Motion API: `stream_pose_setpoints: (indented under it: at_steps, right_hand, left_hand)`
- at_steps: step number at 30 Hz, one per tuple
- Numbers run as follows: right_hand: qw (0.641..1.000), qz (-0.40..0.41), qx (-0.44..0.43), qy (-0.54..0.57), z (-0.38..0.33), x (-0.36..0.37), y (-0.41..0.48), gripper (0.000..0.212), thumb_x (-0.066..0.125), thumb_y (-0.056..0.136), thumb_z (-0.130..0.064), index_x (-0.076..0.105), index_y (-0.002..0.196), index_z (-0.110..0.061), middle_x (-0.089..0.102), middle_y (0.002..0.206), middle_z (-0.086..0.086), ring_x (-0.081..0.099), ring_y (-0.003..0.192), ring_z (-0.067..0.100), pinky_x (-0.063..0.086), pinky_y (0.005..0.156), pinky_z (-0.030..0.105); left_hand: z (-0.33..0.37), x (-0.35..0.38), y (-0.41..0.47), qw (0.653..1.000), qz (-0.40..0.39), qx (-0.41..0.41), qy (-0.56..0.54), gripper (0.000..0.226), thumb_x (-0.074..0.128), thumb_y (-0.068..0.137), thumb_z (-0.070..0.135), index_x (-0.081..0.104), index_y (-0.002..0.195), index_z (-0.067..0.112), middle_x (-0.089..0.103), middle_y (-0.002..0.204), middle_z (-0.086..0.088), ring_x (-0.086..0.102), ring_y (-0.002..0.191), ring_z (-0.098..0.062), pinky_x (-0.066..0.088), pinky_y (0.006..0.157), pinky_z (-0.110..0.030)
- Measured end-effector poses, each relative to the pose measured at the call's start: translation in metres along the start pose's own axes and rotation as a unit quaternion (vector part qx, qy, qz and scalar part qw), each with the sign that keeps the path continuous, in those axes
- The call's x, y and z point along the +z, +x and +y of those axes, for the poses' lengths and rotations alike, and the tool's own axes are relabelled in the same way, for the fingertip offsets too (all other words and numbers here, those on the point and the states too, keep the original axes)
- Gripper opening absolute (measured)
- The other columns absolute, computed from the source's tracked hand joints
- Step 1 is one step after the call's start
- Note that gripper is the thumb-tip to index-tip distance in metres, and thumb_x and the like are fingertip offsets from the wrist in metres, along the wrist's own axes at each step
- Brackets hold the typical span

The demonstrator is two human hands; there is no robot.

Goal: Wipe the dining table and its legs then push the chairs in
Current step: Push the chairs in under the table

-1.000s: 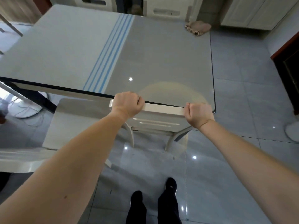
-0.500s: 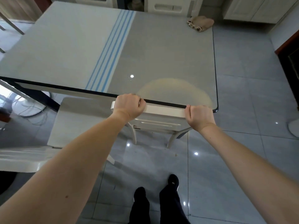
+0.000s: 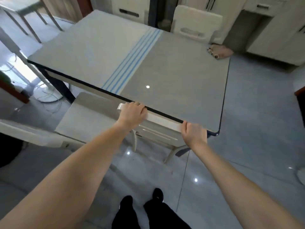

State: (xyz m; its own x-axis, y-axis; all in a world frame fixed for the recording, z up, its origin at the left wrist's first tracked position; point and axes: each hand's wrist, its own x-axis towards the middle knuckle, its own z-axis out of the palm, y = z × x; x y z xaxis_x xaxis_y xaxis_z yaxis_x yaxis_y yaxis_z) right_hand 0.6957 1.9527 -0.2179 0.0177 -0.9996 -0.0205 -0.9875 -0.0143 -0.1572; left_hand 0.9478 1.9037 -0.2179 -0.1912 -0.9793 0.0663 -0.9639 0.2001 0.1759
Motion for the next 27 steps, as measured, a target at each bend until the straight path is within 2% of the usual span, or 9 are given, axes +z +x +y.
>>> stream_pose_setpoints:
  at_steps: [4, 6, 8, 11, 14, 18, 20, 24, 27]
  right_hand:
    - [0.997, -0.022, -0.017, 0.077, 0.004, -0.004, 0.0, 0.049, 0.033, 0.099, -0.029, 0.049, 0.056, -0.012, 0.058, 0.059, 0.01, 0.058, 0.062, 0.035, 0.035, 0.055, 0.032]
    - [0.989, -0.013, -0.054, 0.139, 0.004, -0.013, -0.003, 0.042, 0.037, 0.098, -0.024, 0.042, 0.057, -0.017, 0.047, 0.055, 0.0, 0.051, 0.058, 0.029, 0.03, 0.052, 0.031]
    - [0.977, 0.036, -0.105, 0.182, 0.0, -0.02, -0.012, 0.03, 0.042, 0.097, -0.018, 0.055, 0.07, -0.013, 0.056, 0.065, 0.002, 0.053, 0.064, 0.026, 0.037, 0.055, 0.032]
    - [0.953, 0.108, -0.185, 0.216, -0.016, -0.019, -0.034, 0.034, 0.039, 0.094, -0.024, 0.067, 0.098, -0.005, 0.069, 0.091, 0.008, 0.062, 0.084, 0.025, 0.047, 0.075, 0.031]
    - [0.94, 0.012, -0.211, 0.268, -0.036, 0.005, -0.061, 0.033, 0.041, 0.093, -0.027, 0.067, 0.101, -0.009, 0.068, 0.095, 0.004, 0.063, 0.089, 0.02, 0.044, 0.08, 0.027]
    - [0.921, -0.165, -0.215, 0.279, -0.069, 0.046, -0.091, 0.018, 0.052, 0.092, -0.017, 0.068, 0.098, -0.012, 0.07, 0.093, 0.004, 0.064, 0.085, 0.021, 0.044, 0.072, 0.028]
    - [0.911, -0.228, -0.224, 0.261, -0.092, 0.059, -0.104, 0.014, 0.054, 0.091, -0.017, 0.068, 0.094, -0.015, 0.068, 0.087, 0.002, 0.063, 0.081, 0.019, 0.04, 0.068, 0.027]
    - [0.883, -0.274, -0.282, 0.257, -0.151, 0.072, -0.116, 0.018, 0.055, 0.091, -0.019, 0.07, 0.101, -0.017, 0.071, 0.093, -0.002, 0.065, 0.084, 0.011, 0.047, 0.073, 0.027]
    - [0.863, -0.269, -0.317, 0.287, -0.211, 0.067, -0.116, 0.018, 0.054, 0.091, -0.019, 0.068, 0.103, -0.017, 0.069, 0.093, -0.005, 0.063, 0.083, 0.006, 0.053, 0.079, 0.033]
  left_hand:
    - [-0.003, -0.009, -0.025, 0.998, -0.039, -0.001, -0.04, 0.041, 0.03, 0.086, 0.03, 0.06, 0.108, 0.012, 0.062, 0.109, -0.009, 0.056, 0.106, -0.03, 0.038, 0.095, -0.039]
    - [0.002, -0.021, -0.042, 0.991, -0.021, -0.026, -0.127, 0.034, 0.04, 0.088, 0.021, 0.06, 0.113, 0.011, 0.06, 0.117, -0.007, 0.056, 0.109, -0.026, 0.044, 0.095, -0.039]
    - [0.012, -0.032, -0.069, 0.976, -0.009, -0.078, -0.201, 0.031, 0.043, 0.093, 0.016, 0.06, 0.117, 0.009, 0.059, 0.119, -0.007, 0.055, 0.108, -0.023, 0.044, 0.094, -0.034]
    - [0.024, -0.026, -0.129, 0.954, 0.053, -0.134, -0.263, 0.024, 0.045, 0.092, 0.021, 0.064, 0.105, 0.013, 0.062, 0.101, -0.004, 0.057, 0.092, -0.021, 0.041, 0.081, -0.026]
    - [0.025, 0.002, -0.197, 0.916, 0.045, -0.235, -0.323, 0.016, 0.046, 0.088, 0.026, 0.062, 0.089, 0.024, 0.057, 0.086, 0.004, 0.055, 0.08, -0.016, 0.042, 0.073, -0.029]
    - [0.019, 0.023, -0.284, 0.865, 0.011, -0.349, -0.36, 0.024, 0.048, 0.085, 0.026, 0.067, 0.095, 0.017, 0.064, 0.088, 0.002, 0.058, 0.083, -0.012, 0.042, 0.075, -0.025]
    - [0.009, 0.027, -0.325, 0.842, -0.006, -0.399, -0.363, 0.02, 0.047, 0.084, 0.026, 0.066, 0.089, 0.026, 0.065, 0.092, 0.002, 0.059, 0.087, -0.012, 0.042, 0.077, -0.026]
    - [-0.019, 0.027, -0.385, 0.757, 0.078, -0.522, -0.386, 0.017, 0.047, 0.075, 0.031, 0.058, 0.067, 0.04, 0.065, 0.079, 0.007, 0.06, 0.081, -0.011, 0.045, 0.079, -0.032]
    - [-0.055, 0.018, -0.403, 0.702, 0.145, -0.568, -0.404, 0.019, 0.048, 0.073, 0.029, 0.063, 0.065, 0.038, 0.066, 0.075, -0.005, 0.063, 0.079, -0.025, 0.049, 0.077, -0.039]
